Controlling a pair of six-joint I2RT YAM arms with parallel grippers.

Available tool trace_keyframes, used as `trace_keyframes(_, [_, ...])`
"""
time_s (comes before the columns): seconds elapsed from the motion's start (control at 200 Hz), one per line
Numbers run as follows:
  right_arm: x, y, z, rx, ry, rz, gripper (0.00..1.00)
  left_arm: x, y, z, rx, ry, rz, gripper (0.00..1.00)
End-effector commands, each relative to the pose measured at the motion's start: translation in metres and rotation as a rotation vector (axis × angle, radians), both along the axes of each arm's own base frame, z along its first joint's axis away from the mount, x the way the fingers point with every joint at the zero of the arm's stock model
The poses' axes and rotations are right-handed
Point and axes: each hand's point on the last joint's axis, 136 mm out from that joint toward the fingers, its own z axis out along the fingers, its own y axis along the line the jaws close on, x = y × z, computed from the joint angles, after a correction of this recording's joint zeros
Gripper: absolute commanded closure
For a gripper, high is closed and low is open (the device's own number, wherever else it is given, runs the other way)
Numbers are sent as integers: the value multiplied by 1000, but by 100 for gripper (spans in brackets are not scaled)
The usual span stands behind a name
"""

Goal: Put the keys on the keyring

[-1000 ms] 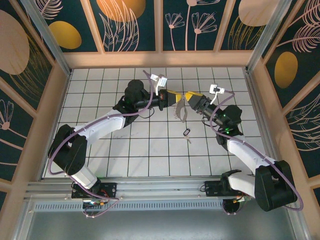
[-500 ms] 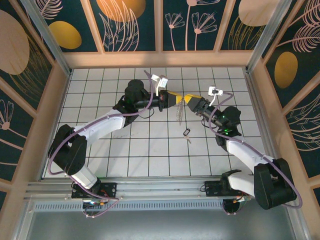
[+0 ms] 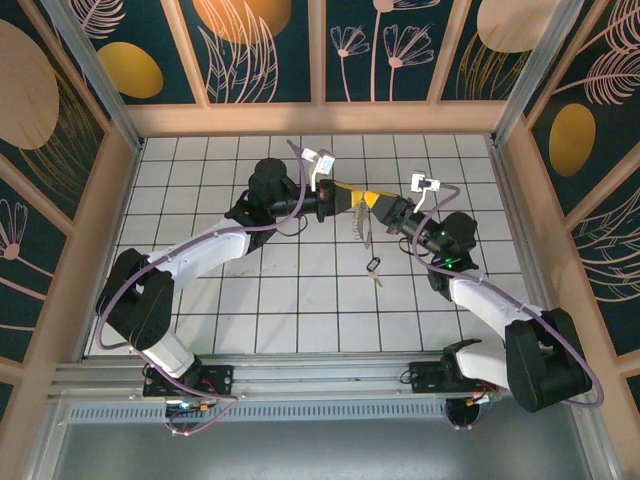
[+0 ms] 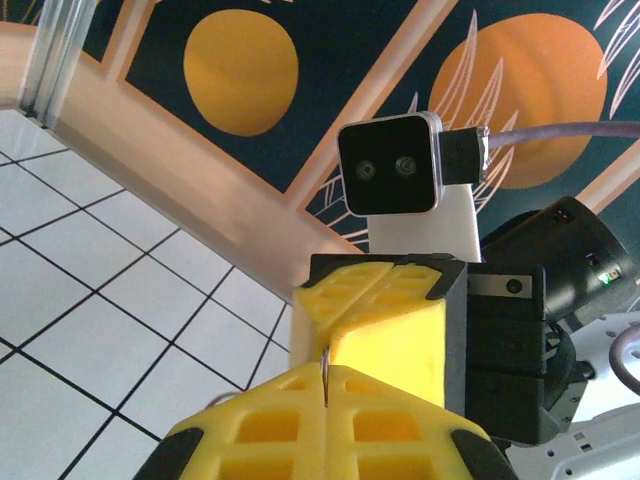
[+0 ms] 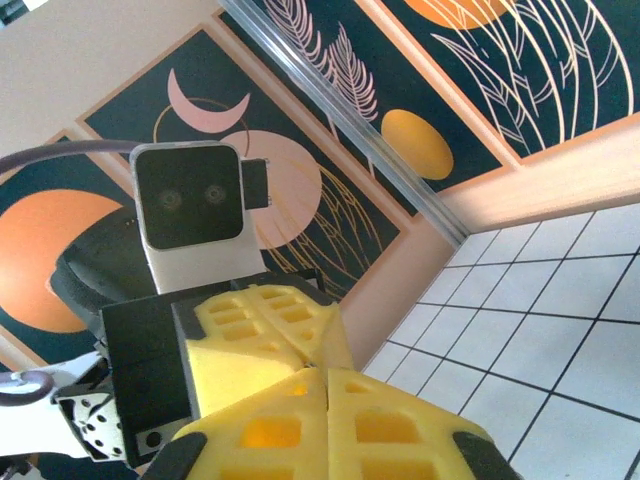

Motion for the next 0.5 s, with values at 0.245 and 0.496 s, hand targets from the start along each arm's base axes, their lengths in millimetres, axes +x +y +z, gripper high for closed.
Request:
trace_keyframes(0.245, [1, -4, 22, 56, -36, -36, 100, 13, 10, 31, -91, -12, 145, 66])
trace_keyframes(0.496, [6, 0, 38, 144, -13, -126, 100, 22, 46, 59, -254, 70, 351, 42])
